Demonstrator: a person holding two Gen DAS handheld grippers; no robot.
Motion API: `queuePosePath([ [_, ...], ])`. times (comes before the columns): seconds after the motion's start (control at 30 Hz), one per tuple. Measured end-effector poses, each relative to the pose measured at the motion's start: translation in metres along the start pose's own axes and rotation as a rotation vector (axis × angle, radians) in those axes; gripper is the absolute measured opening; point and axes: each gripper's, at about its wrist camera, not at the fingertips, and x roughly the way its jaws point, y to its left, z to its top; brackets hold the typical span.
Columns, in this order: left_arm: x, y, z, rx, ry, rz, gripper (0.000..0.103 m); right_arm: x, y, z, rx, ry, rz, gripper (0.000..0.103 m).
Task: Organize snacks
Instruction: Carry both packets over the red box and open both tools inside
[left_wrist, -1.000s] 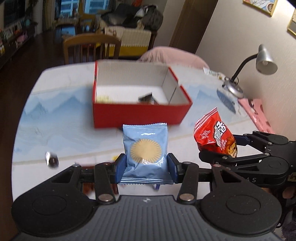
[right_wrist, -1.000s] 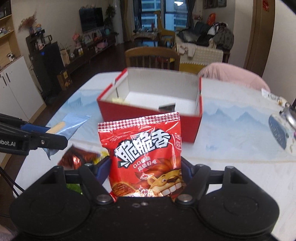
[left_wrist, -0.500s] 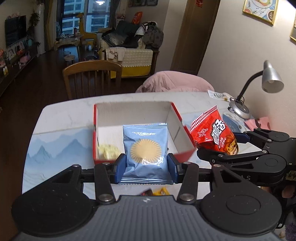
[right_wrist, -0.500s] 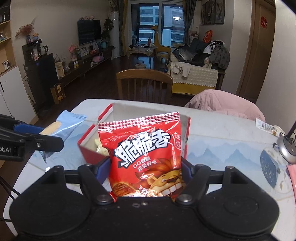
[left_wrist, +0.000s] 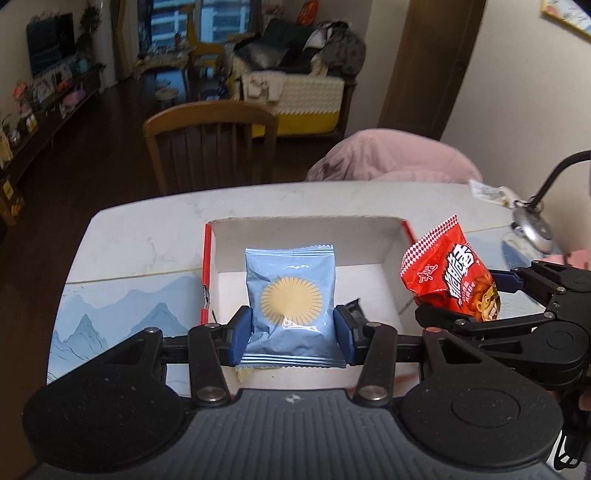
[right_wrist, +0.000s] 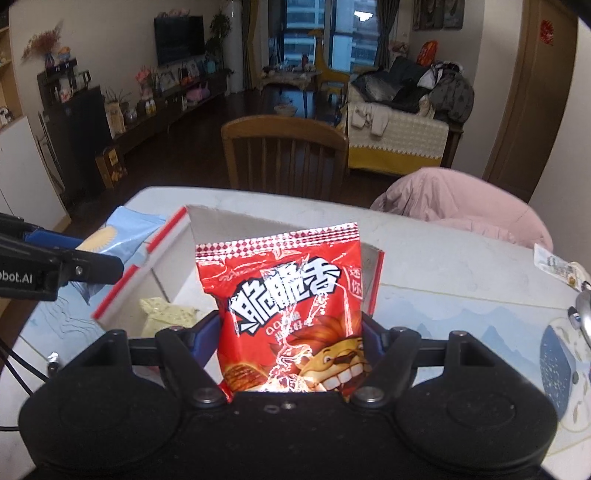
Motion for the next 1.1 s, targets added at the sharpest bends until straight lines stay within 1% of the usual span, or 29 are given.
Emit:
queuePosePath([
  [0.2, 0.045, 0.009, 0.01, -0.029, 0.08, 0.037, 0.047, 0.051, -0.004, 0.007, -0.015, 0.092, 0.015, 0.074],
  [0.33, 0.068, 0.01, 0.011, -0.024, 0.114, 0.065, 0.047, 0.075, -0.001, 0.006, -0.031, 0.133, 0.035, 0.074],
  [0.4, 0.078, 0.01, 0.009, -0.016, 0.134, 0.077, 0.047, 0.086, 0.004, 0.005, -0.064, 0.154, 0.038, 0.074],
  [0.5, 0.093, 0.011, 0.007, -0.018, 0.167, 0.092, 0.047, 0.095, 0.015, 0.0, -0.12, 0.179, 0.039, 0.074],
  [0.7, 0.112, 0.008, 0.002, 0.003, 0.212, 0.112, 0.047, 0.105, 0.028, -0.008, -0.178, 0.219, 0.042, 0.074],
  [0.9, 0.126, 0.01, -0.002, 0.015, 0.25, 0.137, 0.047, 0.113, 0.031, -0.007, -0.186, 0.253, 0.044, 0.074],
  [1.1, 0.134, 0.012, -0.004, 0.021, 0.284, 0.141, 0.047, 0.127, 0.023, -0.007, -0.171, 0.292, 0.032, 0.075],
])
